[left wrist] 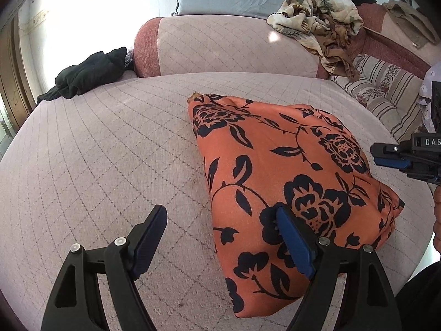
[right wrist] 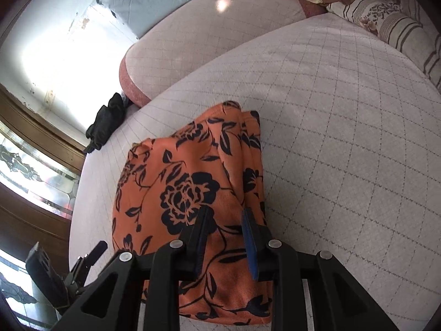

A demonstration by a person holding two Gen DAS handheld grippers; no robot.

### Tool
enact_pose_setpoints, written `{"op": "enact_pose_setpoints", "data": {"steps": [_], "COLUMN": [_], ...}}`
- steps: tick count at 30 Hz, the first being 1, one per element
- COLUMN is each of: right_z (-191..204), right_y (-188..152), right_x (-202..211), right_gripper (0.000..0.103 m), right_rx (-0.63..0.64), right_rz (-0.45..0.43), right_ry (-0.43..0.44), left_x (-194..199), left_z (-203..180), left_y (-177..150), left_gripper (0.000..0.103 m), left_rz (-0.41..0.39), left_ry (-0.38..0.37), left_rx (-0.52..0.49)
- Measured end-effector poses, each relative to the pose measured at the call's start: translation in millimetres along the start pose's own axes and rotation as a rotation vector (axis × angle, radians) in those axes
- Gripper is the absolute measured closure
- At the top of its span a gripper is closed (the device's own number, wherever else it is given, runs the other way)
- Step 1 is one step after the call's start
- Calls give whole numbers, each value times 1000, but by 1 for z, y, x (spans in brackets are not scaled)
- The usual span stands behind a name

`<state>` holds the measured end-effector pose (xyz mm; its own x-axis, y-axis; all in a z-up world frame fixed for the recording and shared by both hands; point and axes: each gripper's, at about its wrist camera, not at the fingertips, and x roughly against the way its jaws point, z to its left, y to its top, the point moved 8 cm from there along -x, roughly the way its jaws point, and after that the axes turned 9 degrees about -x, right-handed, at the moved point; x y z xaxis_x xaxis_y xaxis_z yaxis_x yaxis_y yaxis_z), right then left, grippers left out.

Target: Fold small clothes

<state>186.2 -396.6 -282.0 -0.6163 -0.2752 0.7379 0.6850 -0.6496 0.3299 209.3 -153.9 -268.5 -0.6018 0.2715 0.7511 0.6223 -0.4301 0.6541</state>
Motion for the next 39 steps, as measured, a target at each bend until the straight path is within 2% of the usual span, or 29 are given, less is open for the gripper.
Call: {"op": "enact_pose_setpoints", "data": {"steps": [2, 4, 6, 10, 26, 39], "right_z": [2, 3, 2, 2, -13, -7], "right_y": [5, 10, 14, 20, 21, 20], "right_x": [8, 14, 18, 21, 6, -2], "right_gripper": [75, 67, 33, 33, 33, 33], "right_rx": [-23, -47, -74, -86, -131, -109], "right_rz": [-34, -67, -94, -130, -102, -77], "right_ry": [40, 59, 65, 46, 35, 44], "left_x": [0, 0, 1, 1, -3, -4], "left_z": [0, -1, -1, 0, 1, 1], "left_y": [0, 0, 0, 0, -1, 0], "left_gripper": [20, 20, 20, 20, 16, 15], "left_rz": [0, 0, 0, -1, 1, 7], "left_ry": [3, 6, 9, 10, 16, 9], "left_rx": [0, -1, -1, -2, 3, 11]}}
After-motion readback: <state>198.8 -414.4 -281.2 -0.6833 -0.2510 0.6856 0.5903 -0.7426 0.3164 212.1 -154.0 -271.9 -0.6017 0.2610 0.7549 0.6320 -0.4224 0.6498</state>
